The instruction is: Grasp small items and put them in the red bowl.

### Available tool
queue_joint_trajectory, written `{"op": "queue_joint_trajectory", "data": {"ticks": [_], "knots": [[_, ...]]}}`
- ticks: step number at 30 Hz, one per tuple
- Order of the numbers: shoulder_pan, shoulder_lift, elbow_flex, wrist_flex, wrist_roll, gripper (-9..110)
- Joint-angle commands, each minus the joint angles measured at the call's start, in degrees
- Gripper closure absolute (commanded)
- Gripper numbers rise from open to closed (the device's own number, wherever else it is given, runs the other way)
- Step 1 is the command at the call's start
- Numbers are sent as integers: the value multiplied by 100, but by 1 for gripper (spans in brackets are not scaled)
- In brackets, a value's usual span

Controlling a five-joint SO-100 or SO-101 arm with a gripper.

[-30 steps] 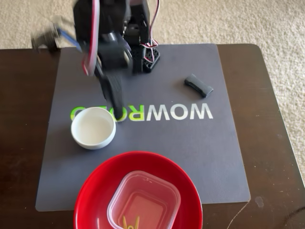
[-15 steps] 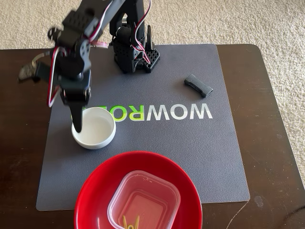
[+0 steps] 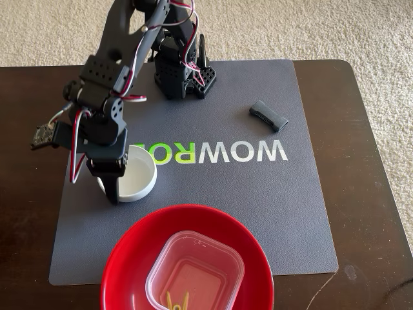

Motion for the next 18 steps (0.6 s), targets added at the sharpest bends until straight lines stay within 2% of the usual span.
{"op": "queue_joint_trajectory", "data": {"ticks": [1,9,18], "knots": [[-114,-44,-255,0,-44,82],[-132,-536,-571,0,-105,101],[-149,-694,-589,53,-62,101]]}}
